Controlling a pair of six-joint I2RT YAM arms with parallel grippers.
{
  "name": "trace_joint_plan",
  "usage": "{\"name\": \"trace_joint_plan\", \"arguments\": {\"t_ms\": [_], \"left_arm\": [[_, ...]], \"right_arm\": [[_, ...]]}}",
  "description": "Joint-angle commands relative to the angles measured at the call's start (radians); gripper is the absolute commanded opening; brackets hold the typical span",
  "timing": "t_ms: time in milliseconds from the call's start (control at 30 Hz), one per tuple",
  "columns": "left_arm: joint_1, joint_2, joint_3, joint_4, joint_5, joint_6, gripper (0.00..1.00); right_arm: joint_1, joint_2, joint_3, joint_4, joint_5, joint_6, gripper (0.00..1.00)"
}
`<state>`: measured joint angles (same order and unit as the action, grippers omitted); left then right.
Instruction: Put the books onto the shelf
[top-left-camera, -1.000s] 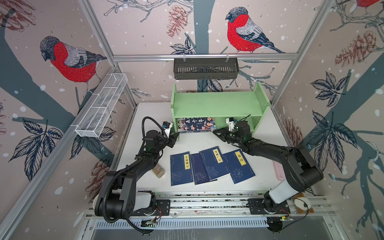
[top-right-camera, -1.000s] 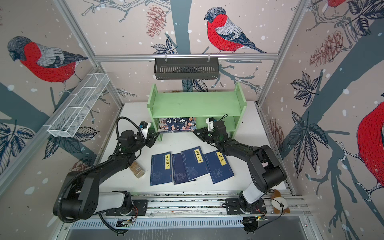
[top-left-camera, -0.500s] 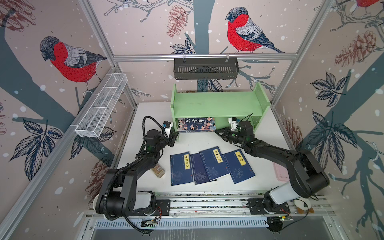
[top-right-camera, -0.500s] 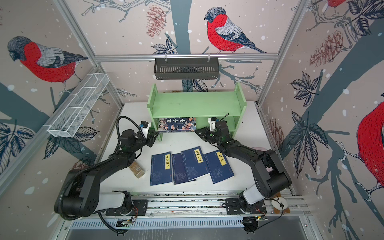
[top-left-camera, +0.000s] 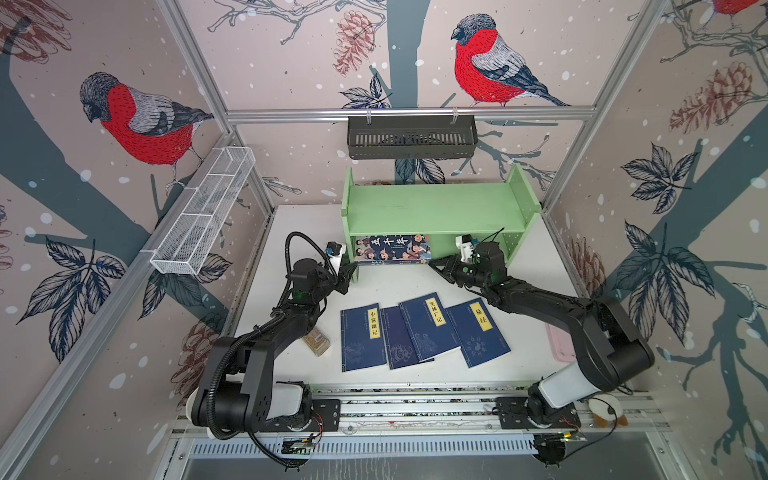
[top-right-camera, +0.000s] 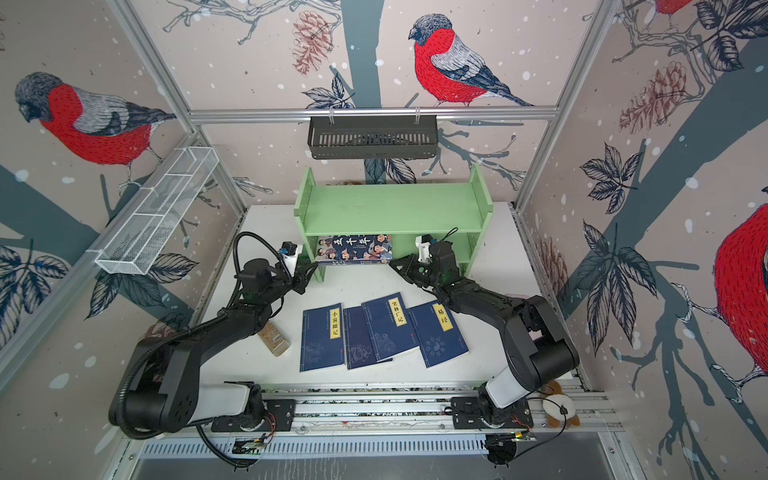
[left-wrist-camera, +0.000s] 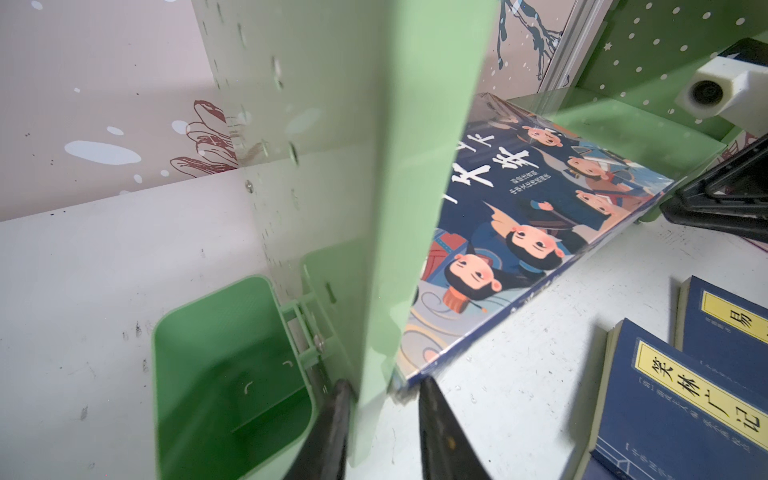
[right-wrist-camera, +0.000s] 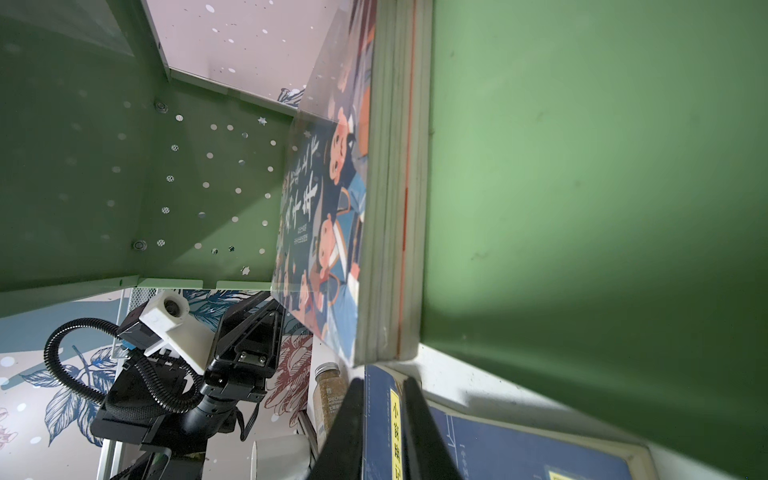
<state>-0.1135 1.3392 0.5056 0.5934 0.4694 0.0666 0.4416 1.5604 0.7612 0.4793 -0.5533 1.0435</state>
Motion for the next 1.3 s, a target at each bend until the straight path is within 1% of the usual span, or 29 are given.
{"name": "trace_joint_plan", "arguments": {"t_ms": [0,167,267,467,733,833,900,1033,1133,1267], "left_arm": [[0.0,0.001,0.008,0.057,-0.001,0.007,0.29],[0.0,-0.003,0.01,0.054,0.003,0.006,0.29],[0.0,-0.005,0.008,0.051,0.002,0.006,0.32],[0.0,-0.009,0.008,0.049,0.001,0.007,0.32],[0.0,-0.005,0.011,0.054,-0.006,0.0,0.28],[0.0,-0.003,0.011,0.054,-0.007,0.001,0.21],[0.0,-0.002,0.013,0.051,-0.008,0.001,0.21],[0.0,-0.007,0.011,0.044,-0.006,-0.001,0.3],[0.0,-0.024,0.007,0.01,-0.009,0.012,0.38],[0.0,-0.081,-0.009,-0.057,-0.005,0.046,0.44]], "right_arm": [[0.001,0.008,0.012,0.029,-0.013,-0.007,0.19],[0.002,0.025,0.021,0.04,-0.014,0.002,0.19],[0.001,0.037,0.025,0.05,-0.014,0.004,0.19],[0.002,0.06,0.038,0.065,-0.019,0.011,0.19],[0.006,0.043,0.036,0.058,-0.019,0.009,0.19],[0.007,0.033,0.032,0.049,-0.019,0.004,0.2],[0.006,0.033,0.033,0.048,-0.019,0.003,0.2],[0.007,0.036,0.033,0.047,-0.017,0.003,0.2],[0.008,0.032,0.024,0.043,-0.02,0.004,0.23],[0.008,-0.003,-0.01,0.033,-0.015,-0.001,0.26]]}}
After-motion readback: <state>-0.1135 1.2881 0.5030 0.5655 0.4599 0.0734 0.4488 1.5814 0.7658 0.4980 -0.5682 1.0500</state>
